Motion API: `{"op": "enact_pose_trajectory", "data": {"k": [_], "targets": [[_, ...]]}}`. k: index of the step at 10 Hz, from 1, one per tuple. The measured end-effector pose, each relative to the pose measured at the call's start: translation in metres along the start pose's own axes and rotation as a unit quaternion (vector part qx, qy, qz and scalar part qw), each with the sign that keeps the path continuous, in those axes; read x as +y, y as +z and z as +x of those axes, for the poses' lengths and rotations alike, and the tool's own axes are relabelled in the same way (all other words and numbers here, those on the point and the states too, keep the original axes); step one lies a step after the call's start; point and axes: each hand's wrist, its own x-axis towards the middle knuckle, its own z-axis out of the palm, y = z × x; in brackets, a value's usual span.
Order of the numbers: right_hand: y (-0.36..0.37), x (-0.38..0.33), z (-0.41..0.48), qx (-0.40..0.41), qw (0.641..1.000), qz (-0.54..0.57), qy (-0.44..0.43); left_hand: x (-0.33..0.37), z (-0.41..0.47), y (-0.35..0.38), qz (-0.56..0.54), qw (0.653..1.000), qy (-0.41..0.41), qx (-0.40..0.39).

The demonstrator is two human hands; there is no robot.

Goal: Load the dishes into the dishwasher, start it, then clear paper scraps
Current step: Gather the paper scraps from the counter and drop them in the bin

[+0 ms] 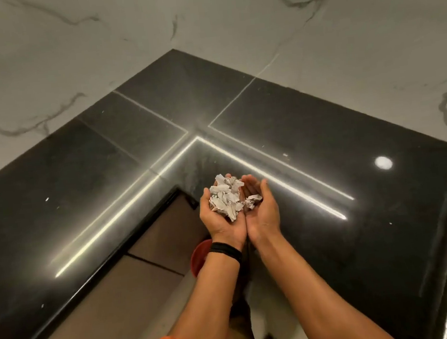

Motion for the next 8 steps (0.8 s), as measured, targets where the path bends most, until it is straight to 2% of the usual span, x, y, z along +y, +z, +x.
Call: {"op": "enact_pose_trajectory", "data": {"k": [2, 3, 4, 5, 6, 7, 8], "targets": [[-0.02, 0.071, -0.053, 0.001, 0.993, -0.098, 0.069, 0.041, -0.044, -0.076, 0.037, 0.994, 0.043, 0.09], [-0.041, 0.113, -0.058, 0.019, 0.984, -0.154, 0.083, 0.059, -0.05, -0.117, 0.034, 0.988, 0.038, 0.145], [-0.065, 0.153, -0.044, 0.05, 0.976, -0.189, 0.092, 0.065, -0.042, -0.146, 0.085, 0.984, 0.014, 0.158], [-0.102, 0.197, -0.006, 0.089, 0.971, -0.194, 0.109, 0.064, -0.003, -0.199, 0.121, 0.974, -0.025, 0.192], [-0.155, 0.256, 0.046, 0.135, 0.967, -0.173, 0.13, 0.057, 0.053, -0.275, 0.073, 0.971, -0.045, 0.225], [-0.21, 0.309, 0.089, 0.184, 0.957, -0.171, 0.147, 0.045, 0.097, -0.345, 0.105, 0.97, -0.073, 0.208], [-0.254, 0.345, 0.12, 0.146, 0.967, -0.169, 0.125, 0.025, 0.143, -0.416, 0.084, 0.971, -0.07, 0.212]]}}
